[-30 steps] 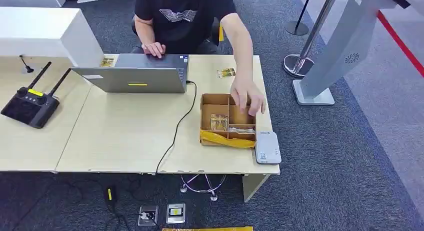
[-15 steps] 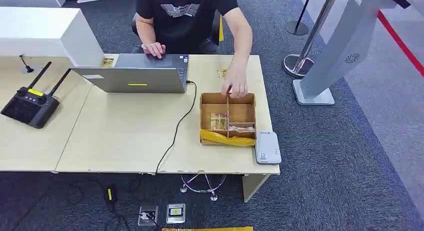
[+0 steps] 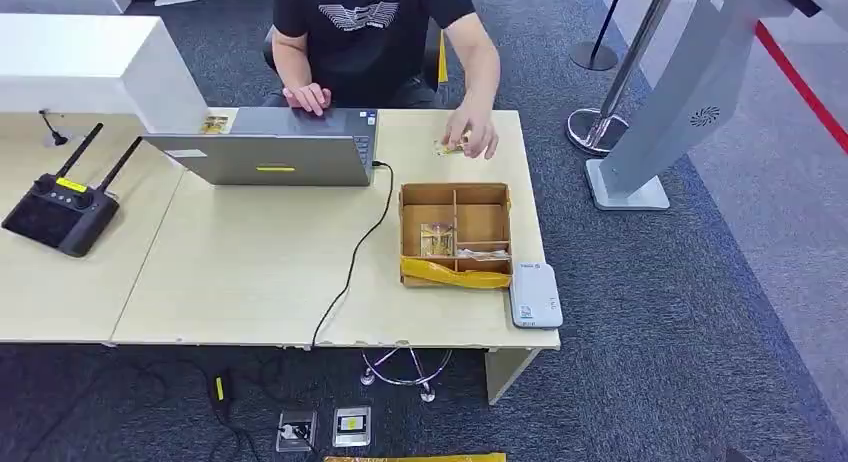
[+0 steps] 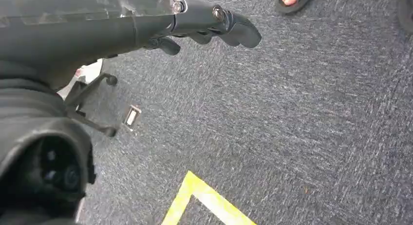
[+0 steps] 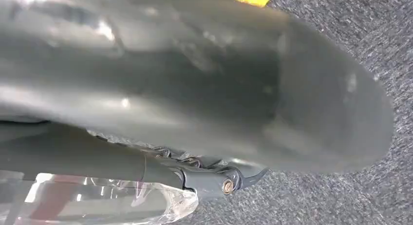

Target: Pass the card to the sensor for recognition and then transmit it.

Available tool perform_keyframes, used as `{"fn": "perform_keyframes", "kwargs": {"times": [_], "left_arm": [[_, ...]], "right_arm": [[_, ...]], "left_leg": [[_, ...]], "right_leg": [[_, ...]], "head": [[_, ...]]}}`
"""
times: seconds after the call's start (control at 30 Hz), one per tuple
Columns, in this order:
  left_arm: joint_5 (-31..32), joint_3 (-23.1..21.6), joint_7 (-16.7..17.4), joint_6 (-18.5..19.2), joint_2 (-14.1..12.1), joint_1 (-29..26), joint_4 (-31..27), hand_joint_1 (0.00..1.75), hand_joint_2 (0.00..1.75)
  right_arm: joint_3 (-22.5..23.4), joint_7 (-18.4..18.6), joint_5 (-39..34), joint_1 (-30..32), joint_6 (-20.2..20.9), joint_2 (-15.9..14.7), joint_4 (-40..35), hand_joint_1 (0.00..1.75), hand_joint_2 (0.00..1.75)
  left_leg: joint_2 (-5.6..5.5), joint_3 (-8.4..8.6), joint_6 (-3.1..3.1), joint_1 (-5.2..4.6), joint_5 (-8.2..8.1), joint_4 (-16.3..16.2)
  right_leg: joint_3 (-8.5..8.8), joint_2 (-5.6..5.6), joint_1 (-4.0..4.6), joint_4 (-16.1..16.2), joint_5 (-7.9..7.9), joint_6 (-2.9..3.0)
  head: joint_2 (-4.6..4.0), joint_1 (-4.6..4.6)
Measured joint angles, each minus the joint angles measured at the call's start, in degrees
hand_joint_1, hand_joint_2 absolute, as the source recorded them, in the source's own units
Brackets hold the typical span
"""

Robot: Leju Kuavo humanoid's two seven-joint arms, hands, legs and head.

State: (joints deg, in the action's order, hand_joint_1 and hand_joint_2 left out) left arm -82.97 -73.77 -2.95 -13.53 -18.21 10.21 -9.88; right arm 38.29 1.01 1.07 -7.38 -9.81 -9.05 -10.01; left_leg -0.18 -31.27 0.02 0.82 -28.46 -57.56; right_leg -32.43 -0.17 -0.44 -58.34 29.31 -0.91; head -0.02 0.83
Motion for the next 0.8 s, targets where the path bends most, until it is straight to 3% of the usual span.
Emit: {"fn": "perform_keyframes", "kwargs": {"times": [0.37, 0.8], "left_arm": [[0.00, 0.00, -0.04, 0.20, -0.17, 0.00, 0.07, 0.00, 0.00], [0.68, -0.02, 0.83, 0.17, -0.15, 0.00, 0.07, 0.00, 0.00]], "right_arm": [[0.00, -0.24, 0.31, 0.00, 0.52, -0.04, 0.00, 0.00, 0.00], [-0.02, 1.90, 1.77, 0.00, 0.37, -0.09, 0.00, 0.00, 0.00]], "left_leg": [[0.00, 0.01, 0.00, 0.00, 0.00, 0.00], [0.00, 0.01, 0.00, 0.00, 0.00, 0.00]], "right_leg": [[0.00, 0.00, 0.00, 0.00, 0.00, 0.00], [0.01, 0.00, 0.00, 0.00, 0.00, 0.00]], "head": [[0.00, 0.00], [0.00, -0.02]]}}
